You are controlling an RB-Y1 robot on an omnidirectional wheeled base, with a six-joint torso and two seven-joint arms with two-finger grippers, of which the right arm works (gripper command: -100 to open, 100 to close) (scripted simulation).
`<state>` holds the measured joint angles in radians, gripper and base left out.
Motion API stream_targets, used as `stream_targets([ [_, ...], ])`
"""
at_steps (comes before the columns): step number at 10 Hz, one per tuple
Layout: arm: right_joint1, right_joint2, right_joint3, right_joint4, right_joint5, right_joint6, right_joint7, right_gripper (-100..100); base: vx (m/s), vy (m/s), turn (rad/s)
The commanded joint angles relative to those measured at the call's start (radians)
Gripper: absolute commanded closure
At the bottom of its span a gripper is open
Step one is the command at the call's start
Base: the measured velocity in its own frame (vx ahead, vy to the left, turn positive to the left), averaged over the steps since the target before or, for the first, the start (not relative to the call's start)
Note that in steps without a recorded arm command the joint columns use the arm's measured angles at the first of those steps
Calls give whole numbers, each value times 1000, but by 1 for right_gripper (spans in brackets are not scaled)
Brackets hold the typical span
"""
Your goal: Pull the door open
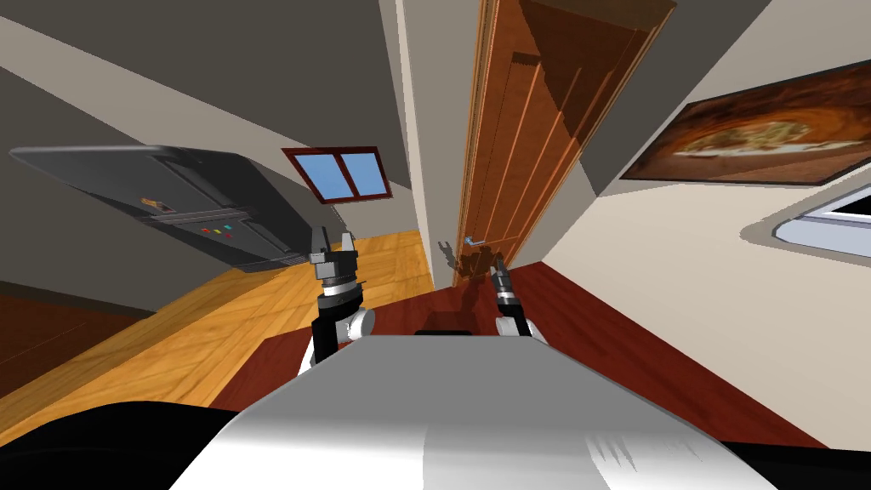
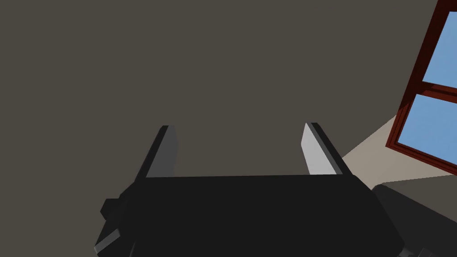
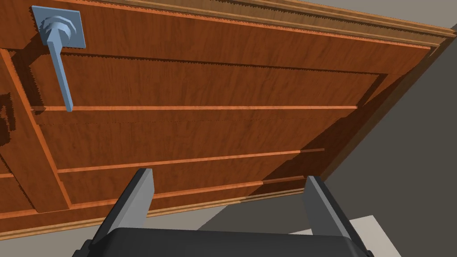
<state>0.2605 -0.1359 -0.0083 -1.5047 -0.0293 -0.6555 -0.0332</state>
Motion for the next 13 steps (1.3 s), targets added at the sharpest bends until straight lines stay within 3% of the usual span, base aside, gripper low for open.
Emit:
stream_targets([
  [1, -10, -7, 0, 30, -3, -2, -8, -100, 47, -64, 50],
  [3, -34, -19, 4, 92, -8, -19, -23, -100, 43, -57, 113],
  [4, -34, -19, 4, 102, -8, -19, -23, -100, 51, -55, 61],
  [7, -70, -36, 9, 204, -16, -44, -45, -100, 63, -60, 124],
  [8, -70, -36, 9, 207, -16, -44, -45, -100, 41, -65, 45],
  [13, -128, -62, 18, 366, -29, -84, -80, -100, 59, -78, 125],
])
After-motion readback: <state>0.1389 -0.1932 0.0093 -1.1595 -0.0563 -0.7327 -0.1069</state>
